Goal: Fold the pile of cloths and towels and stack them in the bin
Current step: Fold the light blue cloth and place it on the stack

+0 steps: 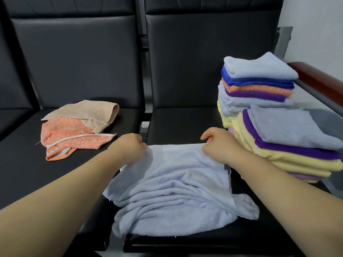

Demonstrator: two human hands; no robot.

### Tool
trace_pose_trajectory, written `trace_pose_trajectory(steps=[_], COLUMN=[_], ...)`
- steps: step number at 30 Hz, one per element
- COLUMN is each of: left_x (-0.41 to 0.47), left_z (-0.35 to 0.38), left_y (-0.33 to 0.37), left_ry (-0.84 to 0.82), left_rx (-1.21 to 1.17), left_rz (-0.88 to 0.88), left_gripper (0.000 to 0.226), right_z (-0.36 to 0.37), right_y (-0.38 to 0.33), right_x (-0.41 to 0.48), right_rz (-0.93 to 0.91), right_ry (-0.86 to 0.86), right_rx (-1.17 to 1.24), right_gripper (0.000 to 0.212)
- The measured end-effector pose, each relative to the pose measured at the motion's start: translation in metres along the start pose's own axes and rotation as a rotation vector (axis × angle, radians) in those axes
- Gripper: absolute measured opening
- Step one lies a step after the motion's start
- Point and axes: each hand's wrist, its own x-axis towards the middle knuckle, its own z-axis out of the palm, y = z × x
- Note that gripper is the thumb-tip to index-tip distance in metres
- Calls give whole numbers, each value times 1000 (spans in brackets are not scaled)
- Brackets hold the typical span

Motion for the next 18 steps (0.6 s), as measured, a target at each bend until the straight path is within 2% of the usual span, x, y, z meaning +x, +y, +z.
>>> trace_pose_trajectory(steps=[2, 8, 13, 18], left_x=[2, 5, 9, 14], left_z=[2, 6, 10, 14], left_y=[-1, 0, 3, 5], left_ry=[14, 8, -18, -87], left_rx=[-16, 22, -96, -79], left_rz=[-4, 34, 143, 254], left_gripper=[27, 19, 26, 27], right_z=[0, 4, 11, 14], right_y=[0, -3, 0, 3], right_x=[3, 9, 16, 23], right_rz=[3, 75, 123, 137], right_ry=[22, 42, 27, 21], right_rx=[-69, -176, -218, -304], right_gripper=[29, 11, 24, 15])
